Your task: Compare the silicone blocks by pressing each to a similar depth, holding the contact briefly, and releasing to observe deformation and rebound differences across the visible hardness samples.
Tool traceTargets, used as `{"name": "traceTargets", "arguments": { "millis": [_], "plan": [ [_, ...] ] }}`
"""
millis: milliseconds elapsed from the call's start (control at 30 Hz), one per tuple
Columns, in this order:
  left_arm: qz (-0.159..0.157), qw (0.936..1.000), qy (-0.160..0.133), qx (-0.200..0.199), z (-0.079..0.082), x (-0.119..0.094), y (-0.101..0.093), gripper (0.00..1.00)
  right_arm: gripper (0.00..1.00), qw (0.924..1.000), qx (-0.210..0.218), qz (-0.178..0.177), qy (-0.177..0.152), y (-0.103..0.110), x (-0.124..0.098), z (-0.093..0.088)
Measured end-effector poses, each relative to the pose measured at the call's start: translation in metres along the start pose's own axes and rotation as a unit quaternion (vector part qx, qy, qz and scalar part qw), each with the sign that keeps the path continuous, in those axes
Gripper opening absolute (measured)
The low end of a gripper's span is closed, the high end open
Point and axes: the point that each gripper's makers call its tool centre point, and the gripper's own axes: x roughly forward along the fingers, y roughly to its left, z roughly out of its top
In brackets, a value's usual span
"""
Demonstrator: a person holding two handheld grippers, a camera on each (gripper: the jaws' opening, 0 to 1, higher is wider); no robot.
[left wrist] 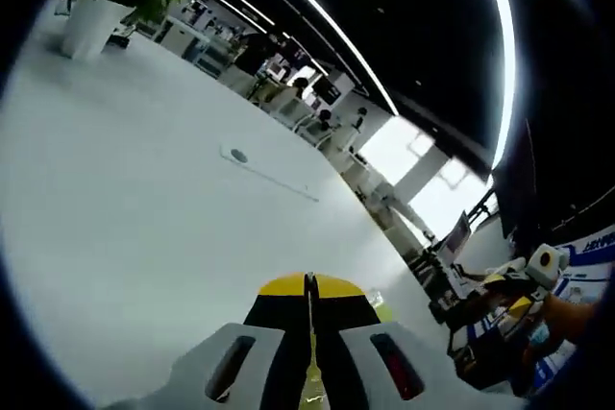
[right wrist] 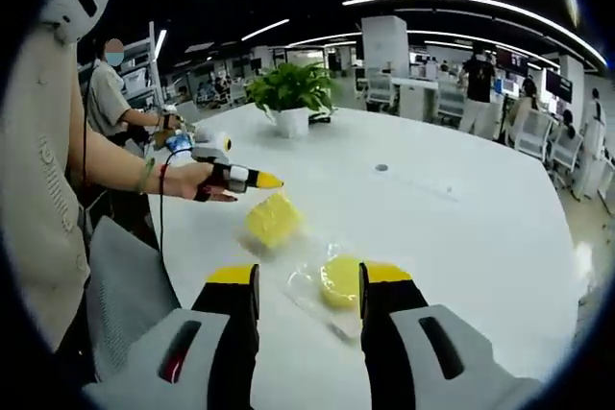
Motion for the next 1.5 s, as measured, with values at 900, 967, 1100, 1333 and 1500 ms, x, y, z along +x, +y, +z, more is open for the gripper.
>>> {"name": "traceTargets", "arguments": {
  "millis": [900, 967, 1100, 1333, 1500],
  "plan": [
    [0.070, 0.9974, 0.017, -0.005, -0.023, 0.007, 0.058, 0.00, 0.33, 0.9997, 0.018, -0.005, 0.014, -0.010, 0.008, -0.016],
    [0.072, 0.9972, 0.020, 0.002, -0.023, 0.008, 0.060, 0.00, 0.33, 0.9997, 0.018, -0.004, 0.014, -0.010, 0.008, -0.016],
    [0.075, 0.9969, 0.021, 0.001, -0.023, 0.008, 0.061, 0.00, 0.35, 0.9997, 0.019, -0.005, 0.015, -0.009, 0.007, -0.018],
    [0.086, 0.9958, 0.024, 0.022, -0.023, 0.005, 0.063, 0.04, 0.38, 0.9996, 0.024, -0.006, 0.011, -0.008, 0.005, -0.018],
    [0.102, 0.9935, 0.029, 0.040, -0.021, 0.000, 0.067, 0.16, 0.39, 0.9994, 0.031, -0.005, 0.012, -0.004, 0.003, -0.023]
  ]
}}
